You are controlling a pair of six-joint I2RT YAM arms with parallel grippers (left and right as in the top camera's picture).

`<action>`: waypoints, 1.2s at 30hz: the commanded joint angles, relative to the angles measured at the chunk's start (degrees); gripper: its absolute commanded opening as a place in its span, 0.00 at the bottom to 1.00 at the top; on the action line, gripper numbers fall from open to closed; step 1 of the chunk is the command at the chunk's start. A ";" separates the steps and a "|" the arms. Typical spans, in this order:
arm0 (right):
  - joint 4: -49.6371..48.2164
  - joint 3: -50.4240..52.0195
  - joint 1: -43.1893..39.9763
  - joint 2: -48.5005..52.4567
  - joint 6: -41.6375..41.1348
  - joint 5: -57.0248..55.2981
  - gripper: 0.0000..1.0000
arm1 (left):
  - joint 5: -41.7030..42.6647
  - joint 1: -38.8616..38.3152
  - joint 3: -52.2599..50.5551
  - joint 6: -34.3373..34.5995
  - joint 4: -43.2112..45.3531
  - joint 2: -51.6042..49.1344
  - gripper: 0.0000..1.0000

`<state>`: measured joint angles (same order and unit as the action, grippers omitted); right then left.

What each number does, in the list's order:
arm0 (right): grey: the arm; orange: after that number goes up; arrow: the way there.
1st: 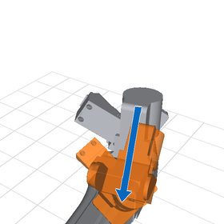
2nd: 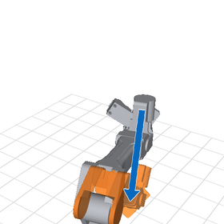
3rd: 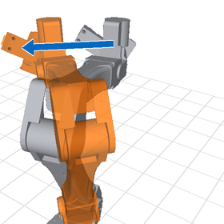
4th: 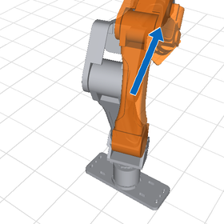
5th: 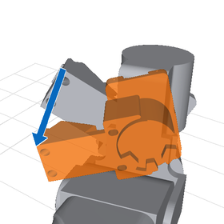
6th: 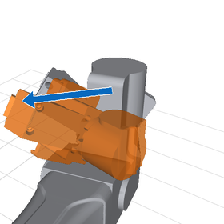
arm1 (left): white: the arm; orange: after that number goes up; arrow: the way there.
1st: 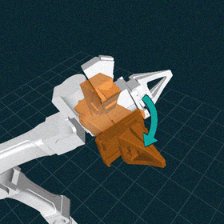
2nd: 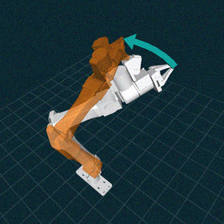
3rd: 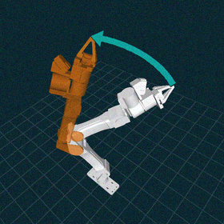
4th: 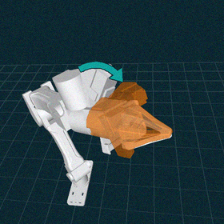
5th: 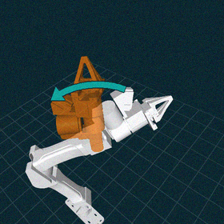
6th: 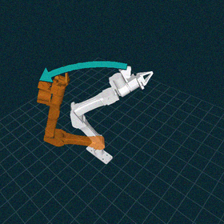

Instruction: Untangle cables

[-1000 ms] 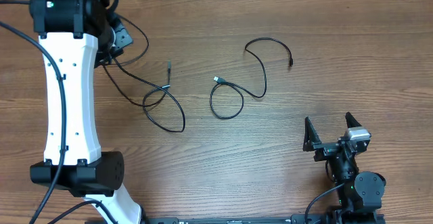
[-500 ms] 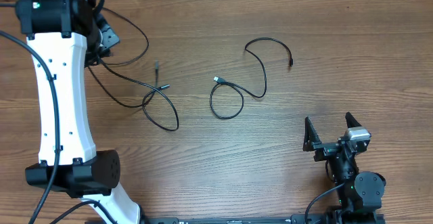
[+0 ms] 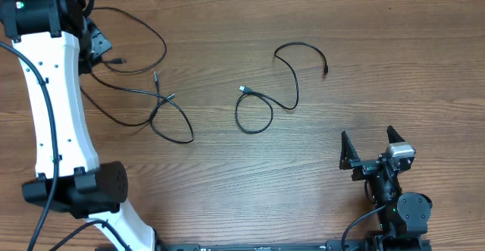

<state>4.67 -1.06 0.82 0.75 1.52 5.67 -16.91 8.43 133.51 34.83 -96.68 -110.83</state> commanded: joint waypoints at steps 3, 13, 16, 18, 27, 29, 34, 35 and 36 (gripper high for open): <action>-0.26 0.57 -0.09 -0.13 0.28 -0.28 1.00 | -3.28 4.81 -0.42 0.92 0.26 -5.53 0.04; -0.26 0.57 -0.09 -0.13 0.28 -0.28 1.00 | -10.19 16.48 -0.39 -0.72 3.45 -10.08 0.12; -0.26 0.57 -0.09 -0.13 0.28 -0.28 1.00 | -10.51 20.76 -0.39 -1.84 2.58 -10.03 0.11; -0.26 0.57 -0.09 -0.13 0.28 -0.28 1.00 | -9.92 23.61 -0.39 -1.81 1.14 -10.03 0.25; -0.26 0.57 -0.09 -0.13 0.28 -0.28 1.00 | 8.96 28.68 -0.39 -10.67 -0.11 -10.03 1.00; -0.26 0.57 -0.09 -0.13 0.28 -0.28 1.00 | 9.73 27.61 -0.31 -10.86 -0.13 -10.01 1.00; -0.26 0.57 -0.09 -0.13 0.28 -0.28 1.00 | 9.84 23.04 -0.11 -10.84 1.07 -9.35 1.00; -0.26 0.57 -0.09 -0.13 0.28 -0.28 1.00 | 10.25 21.66 -0.02 -10.86 1.64 -8.98 1.00; -0.26 0.57 -0.09 -0.13 0.28 -0.28 1.00 | 10.80 20.39 0.20 -10.84 2.14 -8.76 1.00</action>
<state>4.71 -1.06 0.84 0.75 1.52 5.65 -8.84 32.08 133.21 25.32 -95.37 -121.08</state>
